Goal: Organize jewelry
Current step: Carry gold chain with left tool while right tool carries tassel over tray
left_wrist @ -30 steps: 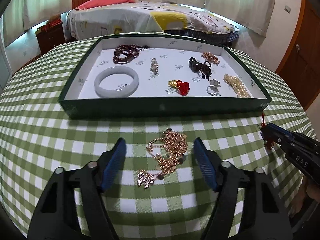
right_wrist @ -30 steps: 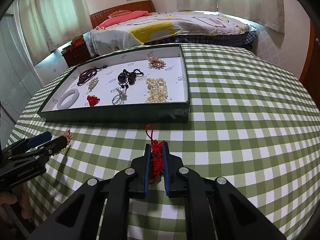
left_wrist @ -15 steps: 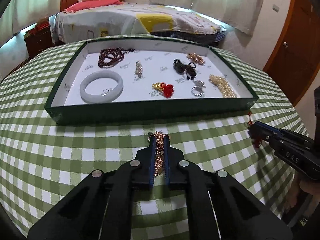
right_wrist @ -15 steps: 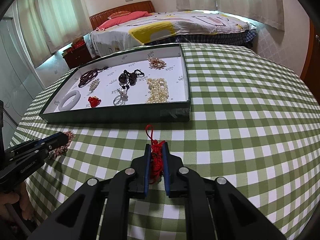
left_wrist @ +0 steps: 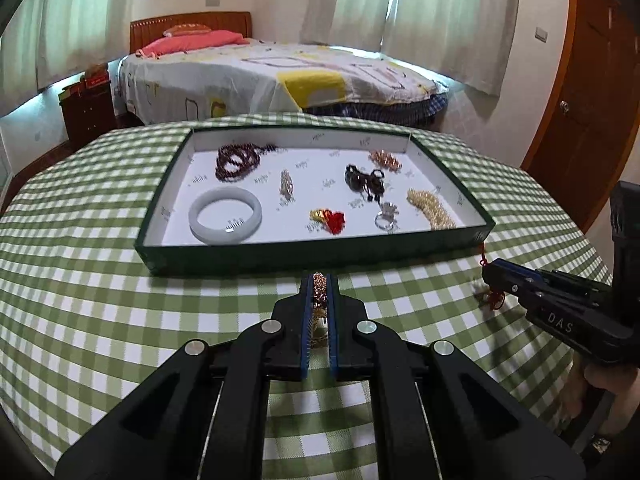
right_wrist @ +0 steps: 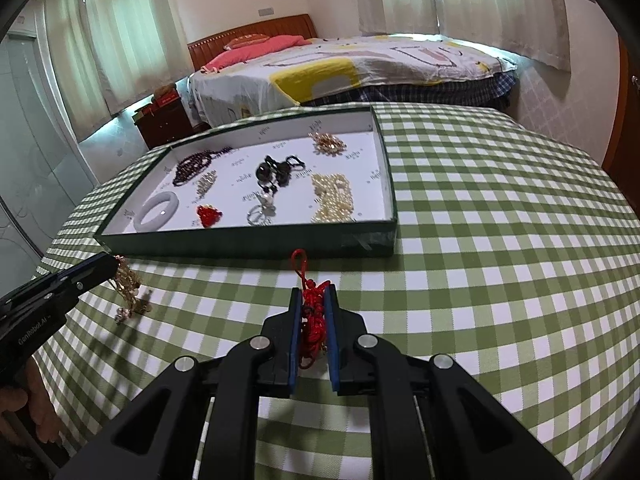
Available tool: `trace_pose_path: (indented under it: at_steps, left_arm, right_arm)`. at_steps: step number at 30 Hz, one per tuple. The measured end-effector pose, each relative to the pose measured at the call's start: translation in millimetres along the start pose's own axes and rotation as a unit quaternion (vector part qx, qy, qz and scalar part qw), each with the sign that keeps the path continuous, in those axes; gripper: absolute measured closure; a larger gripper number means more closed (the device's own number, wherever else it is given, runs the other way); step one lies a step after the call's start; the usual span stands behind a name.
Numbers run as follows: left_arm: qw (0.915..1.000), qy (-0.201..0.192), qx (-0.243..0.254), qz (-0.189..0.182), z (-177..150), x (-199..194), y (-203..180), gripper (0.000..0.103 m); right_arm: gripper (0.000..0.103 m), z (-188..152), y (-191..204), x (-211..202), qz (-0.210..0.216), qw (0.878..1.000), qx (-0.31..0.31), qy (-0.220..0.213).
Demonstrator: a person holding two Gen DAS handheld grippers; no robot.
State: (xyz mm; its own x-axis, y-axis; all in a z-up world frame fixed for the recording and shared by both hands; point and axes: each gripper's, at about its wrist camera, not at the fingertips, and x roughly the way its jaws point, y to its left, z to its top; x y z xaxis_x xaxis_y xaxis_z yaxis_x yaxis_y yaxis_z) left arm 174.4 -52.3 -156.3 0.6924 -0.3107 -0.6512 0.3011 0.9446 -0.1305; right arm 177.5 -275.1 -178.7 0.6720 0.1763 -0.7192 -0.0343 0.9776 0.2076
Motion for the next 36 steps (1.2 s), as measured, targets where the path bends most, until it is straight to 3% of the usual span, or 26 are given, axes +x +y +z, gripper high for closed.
trace_pose_path:
  at_steps: [12, 21, 28, 36]
  left_arm:
    - [0.9985, -0.055, 0.001, -0.001, 23, -42, -6, 0.096]
    - [0.9941, -0.107, 0.010, -0.016, 63, -61, -15, 0.096]
    - [0.9896, -0.141, 0.024, -0.019, 106, -48, -18, 0.096]
    - [0.9894, -0.143, 0.024, -0.006, 145, 4, -6, 0.096]
  right_arm:
    - [0.091, 16, 20, -43, 0.018, 0.998, -0.015, -0.053]
    - [0.091, 51, 35, -66, 0.039, 0.994, -0.026, -0.102]
    - [0.091, 98, 46, -55, 0.051, 0.988, -0.042, -0.139]
    - [0.091, 146, 51, -16, 0.063, 0.984, -0.050, -0.156]
